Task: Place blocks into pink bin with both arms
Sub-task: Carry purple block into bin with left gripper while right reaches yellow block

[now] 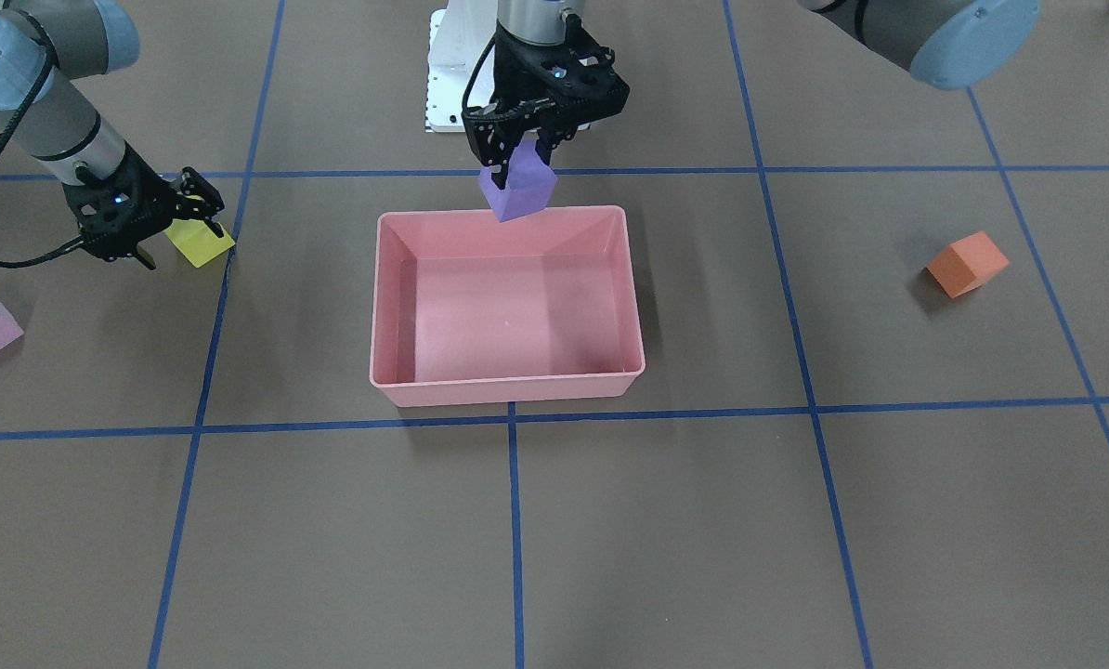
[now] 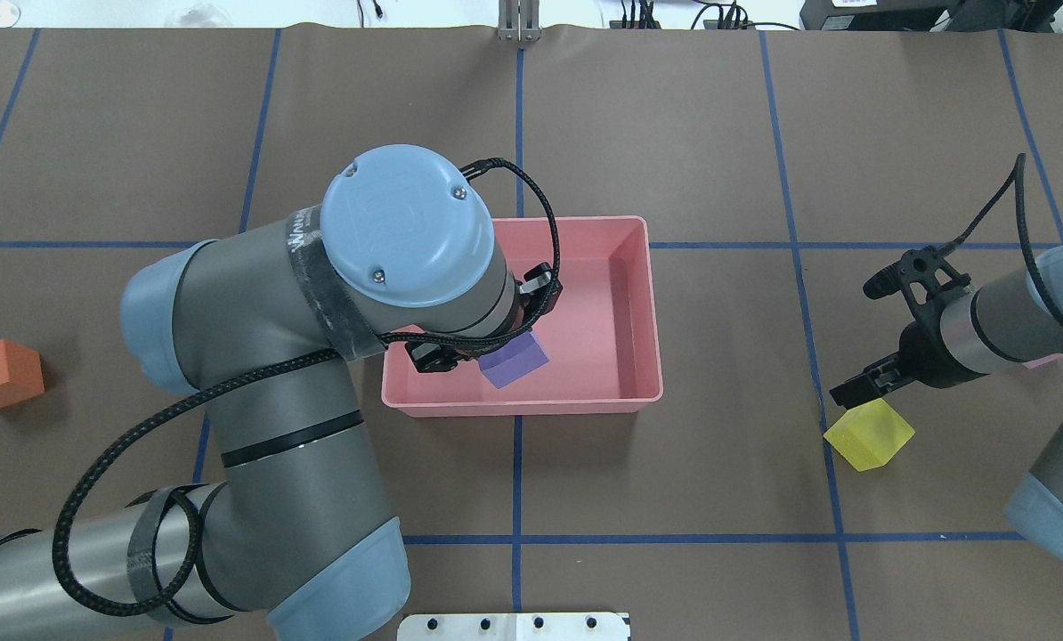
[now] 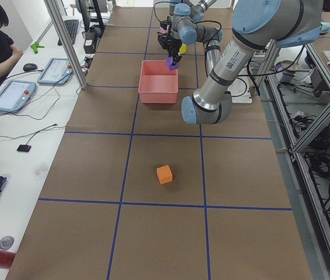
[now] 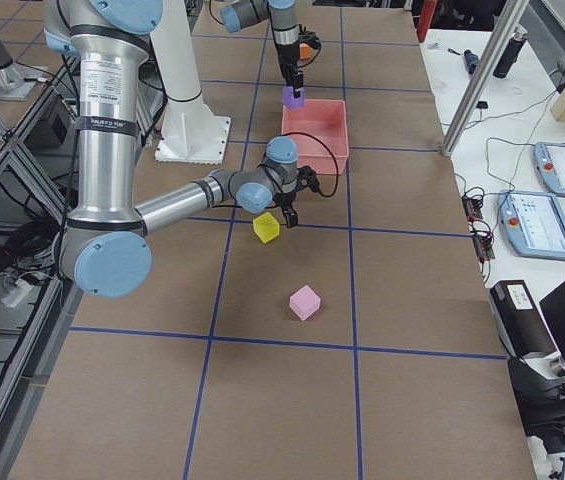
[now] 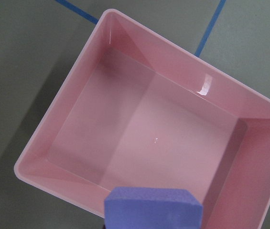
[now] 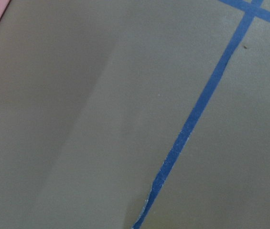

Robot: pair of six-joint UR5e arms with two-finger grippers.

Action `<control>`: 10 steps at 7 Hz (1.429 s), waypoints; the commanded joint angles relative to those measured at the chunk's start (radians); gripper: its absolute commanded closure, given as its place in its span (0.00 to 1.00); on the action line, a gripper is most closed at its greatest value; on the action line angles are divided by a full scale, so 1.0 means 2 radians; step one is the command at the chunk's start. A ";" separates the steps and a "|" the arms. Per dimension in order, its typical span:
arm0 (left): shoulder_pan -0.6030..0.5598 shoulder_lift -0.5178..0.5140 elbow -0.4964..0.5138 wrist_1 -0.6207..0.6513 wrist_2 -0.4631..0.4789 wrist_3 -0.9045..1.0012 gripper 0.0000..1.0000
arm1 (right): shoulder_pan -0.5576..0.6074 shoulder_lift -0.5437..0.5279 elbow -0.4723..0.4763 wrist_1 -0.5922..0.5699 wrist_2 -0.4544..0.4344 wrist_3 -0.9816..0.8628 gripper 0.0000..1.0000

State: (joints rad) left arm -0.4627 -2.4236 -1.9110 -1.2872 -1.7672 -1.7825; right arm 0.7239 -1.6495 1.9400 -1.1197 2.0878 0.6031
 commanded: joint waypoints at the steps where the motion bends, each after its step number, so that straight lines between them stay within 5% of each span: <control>1: 0.000 0.000 0.004 -0.004 0.000 -0.001 1.00 | -0.014 -0.005 -0.002 -0.002 0.000 0.001 0.00; 9: 0.013 0.001 0.018 -0.028 0.000 0.000 1.00 | -0.036 -0.025 -0.004 -0.005 0.003 0.004 0.04; 10: 0.013 0.001 0.027 -0.035 0.001 0.005 0.50 | -0.035 -0.025 -0.001 -0.004 0.002 0.004 0.52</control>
State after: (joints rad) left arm -0.4381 -2.4208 -1.8766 -1.3356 -1.7668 -1.7808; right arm 0.6529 -1.6996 1.9340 -1.1294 2.0917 0.6104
